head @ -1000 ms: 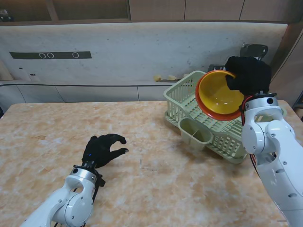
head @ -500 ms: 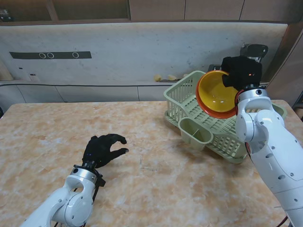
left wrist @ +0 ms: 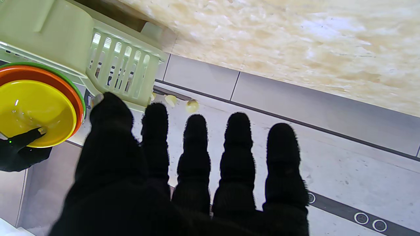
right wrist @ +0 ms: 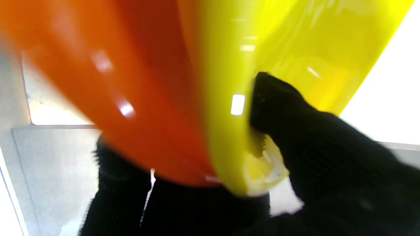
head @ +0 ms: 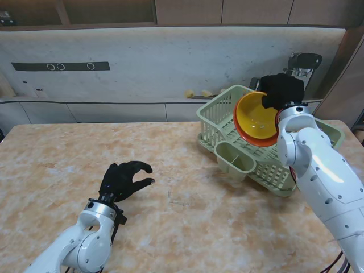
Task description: Stack bowls and put them on the dishrack
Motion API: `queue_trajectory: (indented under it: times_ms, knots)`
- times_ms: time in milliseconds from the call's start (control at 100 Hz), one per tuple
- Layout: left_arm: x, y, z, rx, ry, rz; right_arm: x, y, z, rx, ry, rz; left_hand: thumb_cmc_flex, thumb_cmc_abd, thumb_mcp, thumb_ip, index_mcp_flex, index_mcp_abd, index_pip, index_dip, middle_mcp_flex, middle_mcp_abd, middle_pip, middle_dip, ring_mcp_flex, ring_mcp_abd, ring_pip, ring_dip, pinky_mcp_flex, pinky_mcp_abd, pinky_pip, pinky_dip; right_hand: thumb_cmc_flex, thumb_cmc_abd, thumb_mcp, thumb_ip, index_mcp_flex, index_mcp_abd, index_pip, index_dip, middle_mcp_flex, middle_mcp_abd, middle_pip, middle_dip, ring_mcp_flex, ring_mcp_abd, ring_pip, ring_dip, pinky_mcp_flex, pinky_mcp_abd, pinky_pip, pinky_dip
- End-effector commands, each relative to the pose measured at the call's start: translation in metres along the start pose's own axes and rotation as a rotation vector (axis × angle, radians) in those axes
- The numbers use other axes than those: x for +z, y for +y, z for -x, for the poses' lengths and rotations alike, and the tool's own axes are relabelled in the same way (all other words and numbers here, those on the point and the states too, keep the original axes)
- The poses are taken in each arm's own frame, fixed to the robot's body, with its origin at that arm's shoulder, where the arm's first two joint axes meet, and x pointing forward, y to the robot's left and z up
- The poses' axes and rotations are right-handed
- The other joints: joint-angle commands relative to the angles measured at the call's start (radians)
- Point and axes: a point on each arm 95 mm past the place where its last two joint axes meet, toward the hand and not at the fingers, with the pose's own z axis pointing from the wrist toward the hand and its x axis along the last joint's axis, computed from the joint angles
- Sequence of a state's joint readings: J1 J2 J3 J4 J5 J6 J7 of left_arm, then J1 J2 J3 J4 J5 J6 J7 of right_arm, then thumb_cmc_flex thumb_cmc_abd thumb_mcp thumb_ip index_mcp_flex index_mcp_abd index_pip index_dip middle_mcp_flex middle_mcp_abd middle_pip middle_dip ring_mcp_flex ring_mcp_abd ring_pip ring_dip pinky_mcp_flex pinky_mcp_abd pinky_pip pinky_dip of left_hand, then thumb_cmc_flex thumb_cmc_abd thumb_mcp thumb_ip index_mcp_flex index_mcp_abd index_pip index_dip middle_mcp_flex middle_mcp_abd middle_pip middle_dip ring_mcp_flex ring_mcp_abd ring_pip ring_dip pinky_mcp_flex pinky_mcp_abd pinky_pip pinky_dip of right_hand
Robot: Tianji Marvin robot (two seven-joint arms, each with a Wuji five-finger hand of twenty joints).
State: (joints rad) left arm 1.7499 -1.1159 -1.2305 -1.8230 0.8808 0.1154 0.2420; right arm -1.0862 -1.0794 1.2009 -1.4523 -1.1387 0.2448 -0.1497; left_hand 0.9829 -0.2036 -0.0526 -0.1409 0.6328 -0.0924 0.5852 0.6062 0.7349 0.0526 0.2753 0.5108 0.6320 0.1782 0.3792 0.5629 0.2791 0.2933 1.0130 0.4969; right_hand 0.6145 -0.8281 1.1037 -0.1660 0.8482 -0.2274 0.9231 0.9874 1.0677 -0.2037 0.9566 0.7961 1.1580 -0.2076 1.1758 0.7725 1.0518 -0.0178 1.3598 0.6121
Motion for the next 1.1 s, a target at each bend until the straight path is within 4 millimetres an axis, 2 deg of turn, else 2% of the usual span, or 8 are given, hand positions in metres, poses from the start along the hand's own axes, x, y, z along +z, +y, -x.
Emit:
queue_trajectory:
  times_ms: [0, 510, 1090]
  knots:
    - [-0.001, 0.002, -0.001, -0.005, 0.004, 0.016, 0.002, -0.002, -0.002, 0.003, -0.004, -0.013, 0.038, 0.02, -0.01, 0.028, 0.018, -0.011, 0.013, 0.024, 0.02, 0.001, -0.002, 0.0, 0.014, 0.009, -0.004, 0.001, -0.009, 0.019, 0.004, 0.012, 0.248, 0.321, 0.205, 0.111, 0.185, -0.281, 0.269, 0.0, -0.033, -0.136, -0.019, -0.021, -0.008, -0.088, -0.037, -0.025, -0.001, -0.02, -0.008, 0.014]
    - [-0.001, 0.002, -0.002, -0.004, 0.005, 0.013, 0.005, -0.035, -0.005, 0.018, -0.044, -0.115, 0.036, 0.022, -0.011, 0.028, 0.018, -0.009, 0.013, 0.024, 0.02, 0.0, -0.002, 0.0, 0.014, 0.008, -0.004, 0.001, -0.009, 0.018, 0.004, 0.012, 0.25, 0.32, 0.193, 0.094, 0.176, -0.262, 0.225, -0.066, -0.04, -0.114, -0.039, -0.071, -0.016, -0.079, -0.076, -0.053, 0.0, -0.018, -0.041, -0.022]
    - [-0.002, 0.001, -0.002, -0.003, 0.003, 0.008, 0.003, -0.058, -0.012, 0.015, -0.1, -0.241, 0.038, 0.022, -0.01, 0.028, 0.018, -0.008, 0.012, 0.024, 0.021, 0.0, -0.002, 0.0, 0.013, 0.008, -0.004, 0.001, -0.009, 0.019, 0.004, 0.012, 0.248, 0.308, 0.179, 0.086, 0.169, -0.232, 0.16, -0.135, -0.037, -0.071, -0.075, -0.121, 0.003, -0.069, -0.108, -0.078, 0.019, -0.031, -0.012, -0.063]
